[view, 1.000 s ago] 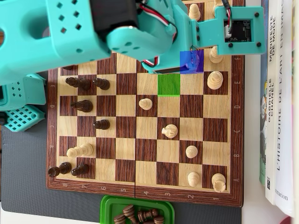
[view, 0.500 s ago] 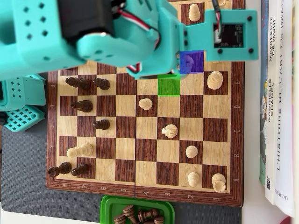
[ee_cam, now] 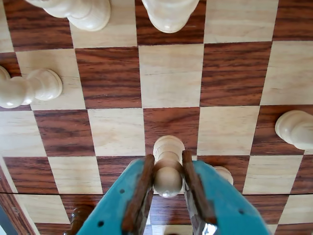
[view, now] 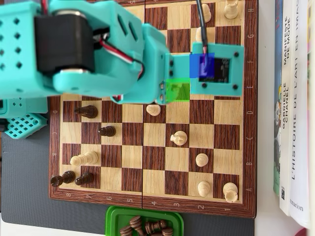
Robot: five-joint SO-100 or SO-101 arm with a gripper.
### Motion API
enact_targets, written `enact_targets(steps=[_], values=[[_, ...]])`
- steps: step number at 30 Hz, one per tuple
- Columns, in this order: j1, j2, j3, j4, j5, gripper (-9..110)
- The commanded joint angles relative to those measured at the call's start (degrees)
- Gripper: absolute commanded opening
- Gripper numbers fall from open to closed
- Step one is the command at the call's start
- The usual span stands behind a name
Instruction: Play chess
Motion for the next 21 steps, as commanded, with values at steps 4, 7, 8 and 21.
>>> enact_targets(steps=[4,7,8,21], values=[[0.88,2.55,0.26,-0.70,-0.26,8],[0.88,2.46,0.26,-0.88,-0.26,8],[0.88,2.11,0.26,-1.41,-0.26,8],[0.88,-1.67,0.26,-3.69,-1.58,8]])
